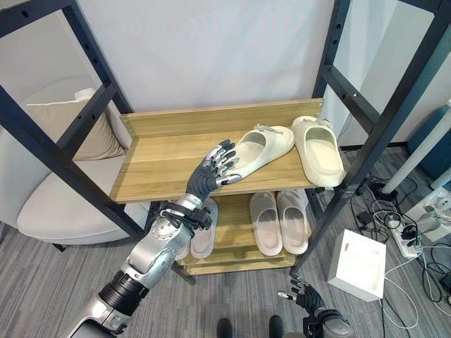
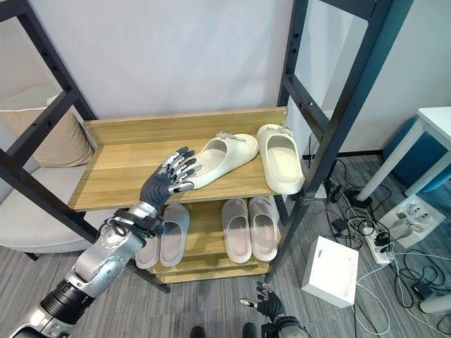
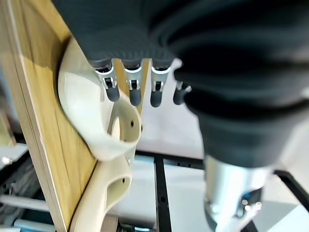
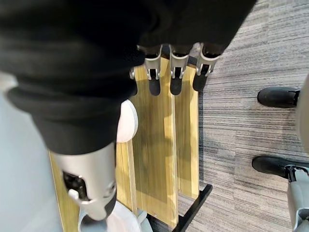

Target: Arrange the slippers neatly on the shoe rack.

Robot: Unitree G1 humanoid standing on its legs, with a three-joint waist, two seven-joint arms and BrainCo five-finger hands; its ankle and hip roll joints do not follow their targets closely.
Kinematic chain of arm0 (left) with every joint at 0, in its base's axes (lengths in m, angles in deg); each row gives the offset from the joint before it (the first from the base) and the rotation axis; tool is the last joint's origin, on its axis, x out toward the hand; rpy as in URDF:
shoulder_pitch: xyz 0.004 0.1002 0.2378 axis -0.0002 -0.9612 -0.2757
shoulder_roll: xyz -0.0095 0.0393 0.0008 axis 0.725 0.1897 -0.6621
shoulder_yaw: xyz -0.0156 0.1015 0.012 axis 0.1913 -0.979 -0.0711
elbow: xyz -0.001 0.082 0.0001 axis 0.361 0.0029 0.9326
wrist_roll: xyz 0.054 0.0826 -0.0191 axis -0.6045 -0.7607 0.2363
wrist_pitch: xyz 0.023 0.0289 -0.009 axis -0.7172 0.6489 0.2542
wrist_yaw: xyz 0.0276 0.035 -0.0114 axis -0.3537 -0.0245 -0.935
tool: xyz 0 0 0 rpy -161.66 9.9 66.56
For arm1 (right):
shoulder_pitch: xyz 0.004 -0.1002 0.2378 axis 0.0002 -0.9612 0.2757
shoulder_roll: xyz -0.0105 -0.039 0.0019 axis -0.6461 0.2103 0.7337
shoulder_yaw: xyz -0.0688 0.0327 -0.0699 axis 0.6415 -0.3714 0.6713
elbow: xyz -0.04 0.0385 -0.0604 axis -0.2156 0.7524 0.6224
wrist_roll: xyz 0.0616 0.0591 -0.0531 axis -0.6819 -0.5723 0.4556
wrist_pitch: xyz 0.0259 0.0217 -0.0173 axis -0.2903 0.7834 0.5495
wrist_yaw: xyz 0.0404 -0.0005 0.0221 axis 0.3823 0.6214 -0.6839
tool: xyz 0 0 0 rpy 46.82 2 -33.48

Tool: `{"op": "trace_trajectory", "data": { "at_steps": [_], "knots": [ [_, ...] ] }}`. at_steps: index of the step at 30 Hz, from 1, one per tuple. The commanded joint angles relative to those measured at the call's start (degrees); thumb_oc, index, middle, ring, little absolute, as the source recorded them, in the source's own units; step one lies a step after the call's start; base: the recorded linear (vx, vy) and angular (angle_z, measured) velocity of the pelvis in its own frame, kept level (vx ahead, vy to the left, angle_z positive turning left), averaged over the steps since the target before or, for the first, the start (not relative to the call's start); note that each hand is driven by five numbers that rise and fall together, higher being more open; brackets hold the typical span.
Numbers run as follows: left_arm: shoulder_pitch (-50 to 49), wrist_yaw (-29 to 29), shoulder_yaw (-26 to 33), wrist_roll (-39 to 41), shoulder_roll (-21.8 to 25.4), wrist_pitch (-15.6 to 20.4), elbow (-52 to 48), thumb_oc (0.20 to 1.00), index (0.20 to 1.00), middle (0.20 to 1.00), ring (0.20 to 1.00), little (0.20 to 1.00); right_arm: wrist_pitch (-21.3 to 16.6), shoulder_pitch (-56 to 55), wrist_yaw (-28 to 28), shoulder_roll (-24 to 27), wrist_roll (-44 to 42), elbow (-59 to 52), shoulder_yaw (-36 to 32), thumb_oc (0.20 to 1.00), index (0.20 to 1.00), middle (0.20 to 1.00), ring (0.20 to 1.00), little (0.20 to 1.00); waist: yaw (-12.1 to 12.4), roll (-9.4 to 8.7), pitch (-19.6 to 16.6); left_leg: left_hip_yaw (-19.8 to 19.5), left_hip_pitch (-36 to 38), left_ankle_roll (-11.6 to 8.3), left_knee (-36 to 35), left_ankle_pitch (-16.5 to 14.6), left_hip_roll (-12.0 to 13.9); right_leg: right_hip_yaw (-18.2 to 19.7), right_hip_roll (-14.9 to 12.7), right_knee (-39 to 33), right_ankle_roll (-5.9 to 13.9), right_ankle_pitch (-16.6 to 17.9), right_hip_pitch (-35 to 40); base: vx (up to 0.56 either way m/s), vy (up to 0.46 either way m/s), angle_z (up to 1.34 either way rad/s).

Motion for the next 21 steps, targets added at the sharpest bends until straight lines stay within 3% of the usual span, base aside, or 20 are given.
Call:
{"op": "trace_trajectory", "data": {
  "at_steps": [1,6,9,14,21],
  "knots": [
    [7.98,-0.71,0.42,2.73,1.06,1.77,0.90,1.000,1.000,1.000,1.000,1.000,-0.88,1.63,-0.58,-0.43,0.21,-3.19,0.49,1.000,1.000,1.000,1.000,1.000,-0.06,-1.61,1.58,1.51,4.82,1.37,0.06,-10.82,-1.67,-1.20,-0.57,0.09,2.95,-10.19,3.87,0.00,0.000,0.00],
    [9.97,0.66,0.48,0.19,-0.98,2.08,1.60,1.000,1.000,1.000,1.000,1.000,-1.11,1.66,-0.63,-0.40,0.03,-2.95,0.80,1.000,1.000,1.000,1.000,1.000,-0.43,-1.67,1.64,1.73,5.09,1.38,0.06,-10.94,-1.60,-0.78,-0.60,0.09,2.81,-10.34,3.92,0.00,0.001,-0.01],
    [10.06,3.75,5.23,-4.10,-3.17,4.42,2.23,1.000,1.000,1.000,1.000,1.000,-1.81,1.43,-0.47,-0.91,-0.15,-2.57,0.57,1.000,1.000,1.000,1.000,1.000,-0.25,-1.81,1.52,1.73,5.15,1.35,0.06,-11.09,-1.68,-0.78,-0.62,0.09,2.77,-10.53,4.01,0.00,0.000,0.00],
    [11.03,7.50,9.49,-15.21,-0.69,5.01,10.64,1.000,1.000,1.000,1.000,1.000,-2.52,2.02,-0.15,-0.76,0.86,-2.04,0.40,1.000,1.000,1.000,1.000,1.000,-0.09,-1.76,1.52,1.65,5.24,1.22,0.06,-11.08,-1.62,-0.98,-0.56,0.09,2.70,-10.70,4.14,0.00,0.000,0.00],
    [10.06,6.84,8.90,-19.10,0.00,3.68,16.30,1.000,1.000,1.000,1.000,1.000,-2.36,2.30,-0.28,-0.68,1.29,-1.32,0.51,1.000,1.000,1.000,1.000,1.000,-0.29,-1.71,1.54,1.86,5.30,1.20,0.06,-11.16,-1.64,-1.00,-0.58,0.09,2.78,-10.70,4.09,0.00,0.000,0.00]
  ]
}}
